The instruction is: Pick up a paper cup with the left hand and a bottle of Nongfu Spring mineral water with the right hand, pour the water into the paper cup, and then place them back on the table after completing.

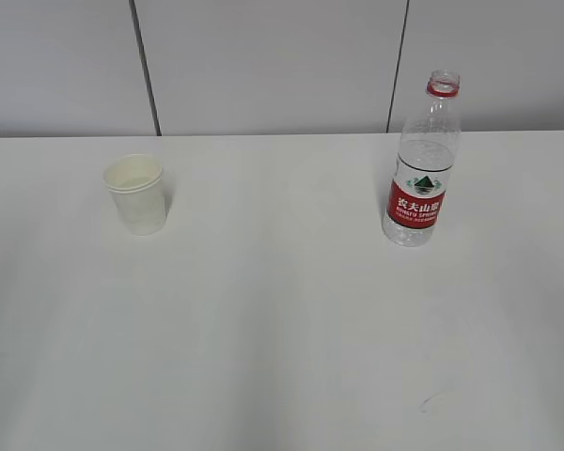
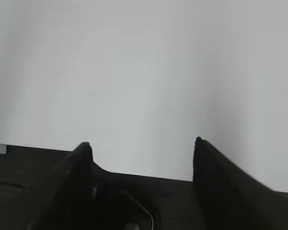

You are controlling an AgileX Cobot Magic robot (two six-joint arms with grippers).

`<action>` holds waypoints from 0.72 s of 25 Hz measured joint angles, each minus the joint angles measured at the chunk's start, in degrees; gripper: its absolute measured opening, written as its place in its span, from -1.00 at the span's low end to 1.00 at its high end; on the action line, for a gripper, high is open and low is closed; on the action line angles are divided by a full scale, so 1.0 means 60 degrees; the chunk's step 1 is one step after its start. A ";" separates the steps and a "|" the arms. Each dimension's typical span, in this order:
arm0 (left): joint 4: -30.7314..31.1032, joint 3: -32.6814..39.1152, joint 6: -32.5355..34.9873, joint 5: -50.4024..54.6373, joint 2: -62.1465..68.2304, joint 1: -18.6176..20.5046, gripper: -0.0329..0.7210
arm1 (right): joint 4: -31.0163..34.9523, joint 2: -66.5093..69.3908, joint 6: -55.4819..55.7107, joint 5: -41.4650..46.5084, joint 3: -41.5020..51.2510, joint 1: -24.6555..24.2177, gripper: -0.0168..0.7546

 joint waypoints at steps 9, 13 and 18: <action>-0.0196 0.0825 0.0196 0.0165 -0.2799 0.0000 0.15 | -0.0389 -0.2721 -0.0342 0.0121 0.0938 0.0000 0.29; -0.0125 0.0825 0.0227 0.0165 -0.3743 0.0000 0.14 | -0.0389 -0.3381 -0.0769 0.0136 0.1217 0.0000 0.29; 0.0155 0.0825 0.0247 0.0194 -0.4613 0.0000 0.14 | -0.0397 -0.4117 -0.1057 0.0141 0.1372 0.0000 0.29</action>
